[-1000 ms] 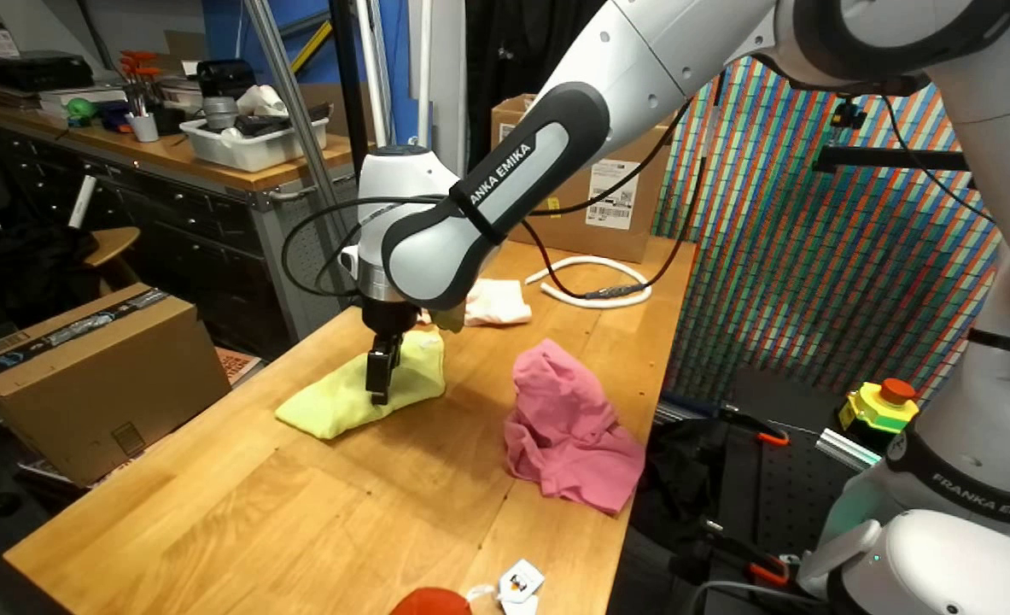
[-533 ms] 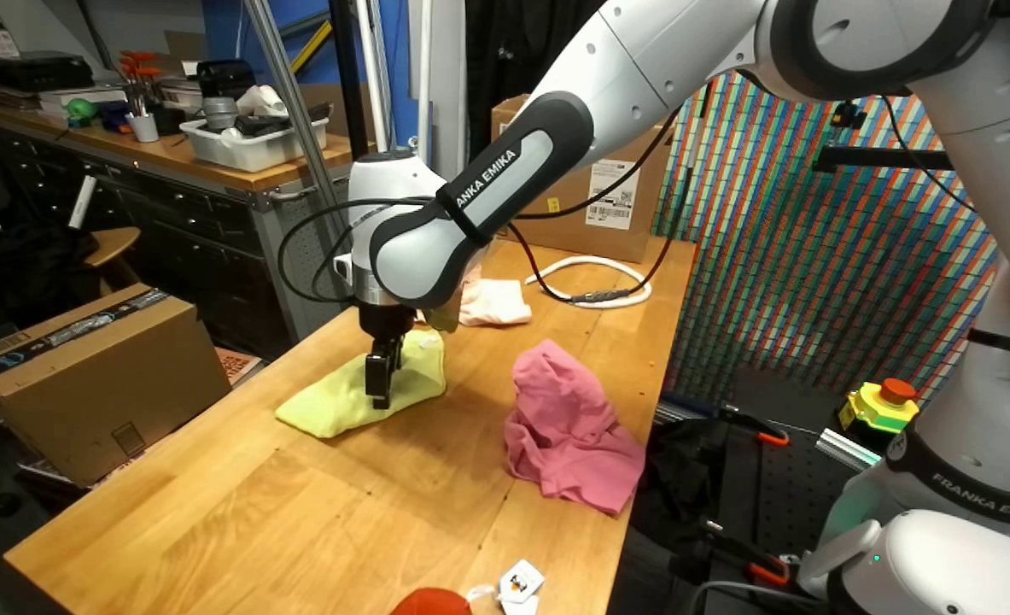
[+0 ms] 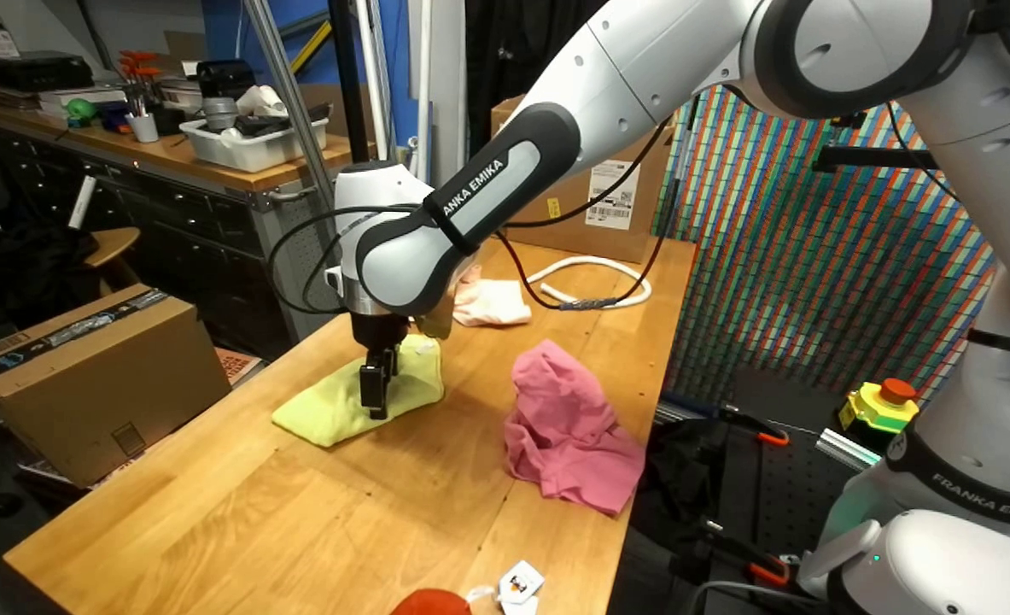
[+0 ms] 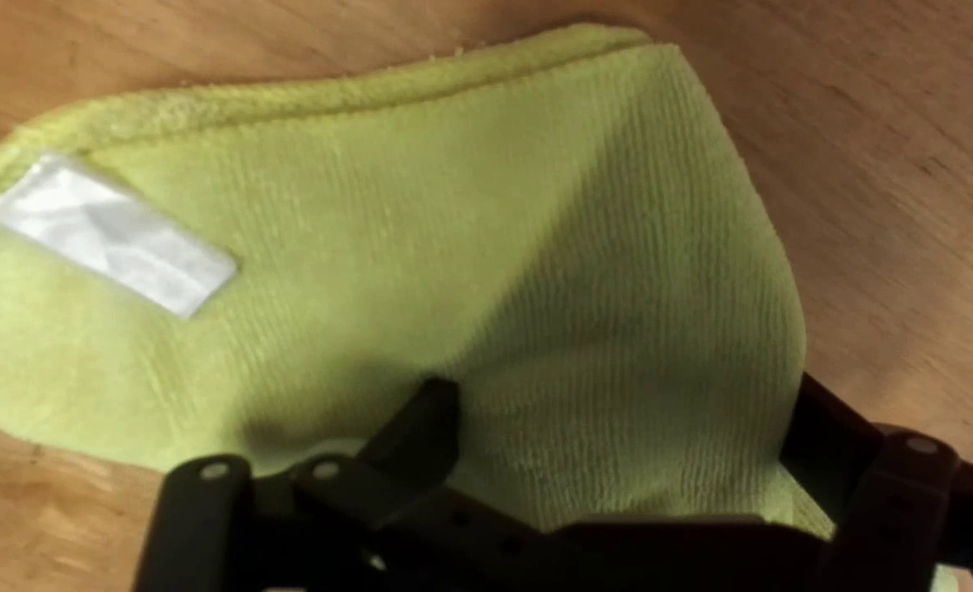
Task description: Spread the pile - put the white string on the right, the plush toy on the left and spread the cloths to the sides
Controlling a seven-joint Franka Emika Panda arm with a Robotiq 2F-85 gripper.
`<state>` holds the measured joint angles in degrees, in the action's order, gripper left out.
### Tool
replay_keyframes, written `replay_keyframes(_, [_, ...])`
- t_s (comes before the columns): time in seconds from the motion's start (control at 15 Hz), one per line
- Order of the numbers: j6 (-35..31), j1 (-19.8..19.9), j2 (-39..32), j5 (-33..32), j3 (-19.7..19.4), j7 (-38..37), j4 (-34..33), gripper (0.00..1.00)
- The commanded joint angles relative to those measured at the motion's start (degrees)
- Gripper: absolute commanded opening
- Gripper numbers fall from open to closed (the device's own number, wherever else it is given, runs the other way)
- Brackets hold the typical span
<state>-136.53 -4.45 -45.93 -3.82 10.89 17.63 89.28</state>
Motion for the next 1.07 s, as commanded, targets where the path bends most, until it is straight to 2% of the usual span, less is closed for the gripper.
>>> replay_keyframes(0.0, [2.4,-1.0,-3.3,1.2,1.6,1.8,-4.2,1.0])
replay_keyframes(0.67, [4.7,-5.2,-5.3,0.8,3.8,2.1,-8.2,1.0])
replay_keyframes(1.0, [5.1,-7.3,-6.3,0.3,3.2,1.2,-10.1,1.0])
